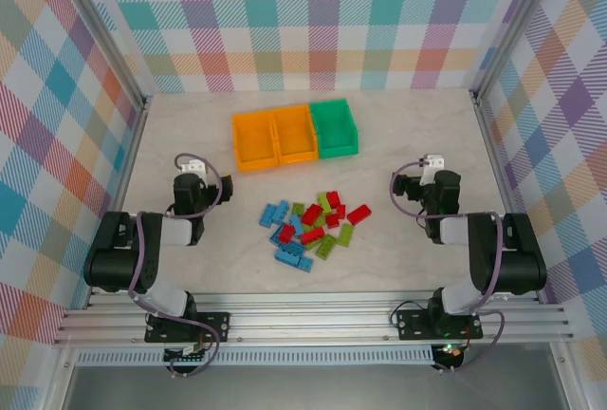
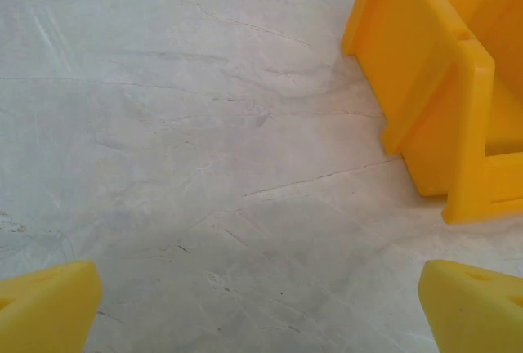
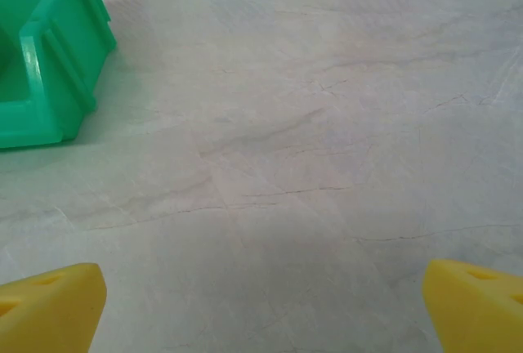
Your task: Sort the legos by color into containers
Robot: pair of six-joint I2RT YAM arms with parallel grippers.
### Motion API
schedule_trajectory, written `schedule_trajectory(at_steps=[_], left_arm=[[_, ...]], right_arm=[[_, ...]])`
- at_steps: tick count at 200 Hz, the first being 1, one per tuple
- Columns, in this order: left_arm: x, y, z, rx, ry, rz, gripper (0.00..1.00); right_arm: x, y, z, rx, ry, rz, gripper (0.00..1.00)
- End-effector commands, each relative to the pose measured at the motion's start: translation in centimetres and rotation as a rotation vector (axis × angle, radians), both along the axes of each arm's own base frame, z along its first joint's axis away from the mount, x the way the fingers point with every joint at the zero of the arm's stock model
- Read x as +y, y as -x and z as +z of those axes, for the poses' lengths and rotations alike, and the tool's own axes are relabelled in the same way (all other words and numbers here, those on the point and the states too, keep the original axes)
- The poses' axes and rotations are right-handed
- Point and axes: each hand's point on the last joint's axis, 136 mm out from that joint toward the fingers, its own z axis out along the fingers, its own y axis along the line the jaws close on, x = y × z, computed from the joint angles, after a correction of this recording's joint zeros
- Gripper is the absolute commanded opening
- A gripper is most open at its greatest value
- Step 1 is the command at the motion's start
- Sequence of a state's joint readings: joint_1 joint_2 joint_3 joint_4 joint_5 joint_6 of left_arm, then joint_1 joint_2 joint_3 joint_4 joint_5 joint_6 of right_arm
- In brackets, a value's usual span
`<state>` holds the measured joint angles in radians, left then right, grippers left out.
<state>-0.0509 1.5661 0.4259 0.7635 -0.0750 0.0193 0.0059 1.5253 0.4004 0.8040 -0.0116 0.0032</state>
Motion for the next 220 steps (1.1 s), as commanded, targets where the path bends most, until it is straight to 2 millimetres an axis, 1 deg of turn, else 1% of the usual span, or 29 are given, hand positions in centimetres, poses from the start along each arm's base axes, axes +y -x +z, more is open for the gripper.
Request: schedule_trajectory(at_steps=[1, 79, 92, 111, 116, 120, 122, 123, 129, 137, 142, 145, 146, 150, 155, 159, 169, 180, 189, 193, 196, 202, 211, 220], left_arm=[[-0.5, -0.4, 0.8, -0.035, -0.003, -0.02, 1.0], [-0.5, -0.3, 0.8, -0.035, -0.003, -0.019, 1.0], [-0.5, -0.4, 0.8, -0.036, -0.003, -0.019, 1.0], [-0.5, -0.3, 0.8, -0.036, -0.004, -0.02, 1.0], [-0.5, -0.3, 0.8, -0.038, -0.005, -0.019, 1.0], [-0.5, -0.3, 0.9, -0.04, -0.006, -0.02, 1.0], [-0.5, -0.3, 0.9, -0.04, -0.006, -0.021, 1.0], [-0.5, -0.3, 1.0, -0.04, -0.007, -0.022, 1.0], [-0.6, -0.3, 1.3, -0.041, -0.01, -0.019, 1.0], [-0.4, -0.2, 2.2, -0.041, -0.027, 0.006, 1.0], [-0.1, 0.0, 2.8, -0.03, -0.044, 0.035, 1.0], [0.0, 0.0, 3.5, -0.034, -0.048, 0.053, 1.0], [0.0, 0.1, 3.4, -0.02, -0.05, 0.058, 1.0], [0.3, 0.4, 3.9, -0.001, -0.052, 0.083, 1.0], [0.6, 0.6, 4.8, 0.013, -0.045, 0.118, 1.0], [0.8, 0.9, 5.5, 0.026, -0.03, 0.152, 1.0], [1.3, 1.6, 7.3, 0.052, 0.011, 0.228, 1.0], [1.3, 2.7, 8.9, 0.089, 0.076, 0.29, 1.0], [0.8, 3.7, 9.8, 0.128, 0.134, 0.323, 1.0], [0.5, 4.3, 9.9, 0.153, 0.158, 0.334, 1.0], [0.2, 4.6, 10.3, 0.161, 0.179, 0.338, 1.0], [-0.3, 5.7, 10.2, 0.214, 0.214, 0.354, 1.0], [-1.8, 6.7, 10.3, 0.277, 0.272, 0.342, 0.98], [-3.8, 7.7, 10.0, 0.345, 0.317, 0.303, 0.96]], right_arm=[[-0.4, -0.4, 0.7, -0.026, -0.011, -0.022, 1.0], [-0.4, -0.4, 0.7, -0.028, -0.011, -0.024, 1.0], [-1.0, -0.3, 1.0, -0.035, -0.012, -0.061, 1.0], [-1.7, 0.6, 3.3, -0.048, -0.008, -0.109, 1.0], [-2.1, 1.1, 4.5, -0.059, -0.014, -0.138, 1.0], [-2.5, 1.5, 4.5, -0.034, -0.024, -0.169, 1.0], [-2.7, 1.8, 4.8, -0.026, -0.038, -0.194, 1.0], [-2.8, 1.7, 5.6, -0.047, -0.053, -0.203, 1.0], [-3.8, 2.6, 6.7, -0.019, -0.122, -0.292, 1.0], [-3.9, 3.9, 8.0, 0.04, -0.215, -0.348, 1.0], [-3.3, 4.7, 8.6, 0.08, -0.259, -0.335, 0.99], [-2.6, 5.1, 9.1, 0.098, -0.285, -0.306, 0.99], [-2.3, 5.2, 9.2, 0.105, -0.294, -0.296, 0.99], [-1.3, 5.5, 9.9, 0.123, -0.326, -0.25, 0.99], [-0.1, 6.2, 10.1, 0.174, -0.361, -0.199, 0.98], [0.8, 6.5, 10.7, 0.198, -0.384, -0.166, 0.99], [3.1, 7.7, 11.0, 0.307, -0.424, -0.08, 0.99], [5.6, 8.9, 11.2, 0.418, -0.436, 0.006, 0.99], [7.5, 9.9, 11.3, 0.502, -0.426, 0.072, 0.99], [8.2, 10.3, 11.3, 0.538, -0.416, 0.098, 1.0], [8.8, 10.6, 11.3, 0.563, -0.406, 0.115, 1.0], [9.6, 11.2, 11.3, 0.609, -0.383, 0.142, 1.0], [11.0, 12.1, 11.2, 0.673, -0.347, 0.184, 1.0], [12.2, 12.7, 11.3, 0.712, -0.337, 0.231, 1.0]])
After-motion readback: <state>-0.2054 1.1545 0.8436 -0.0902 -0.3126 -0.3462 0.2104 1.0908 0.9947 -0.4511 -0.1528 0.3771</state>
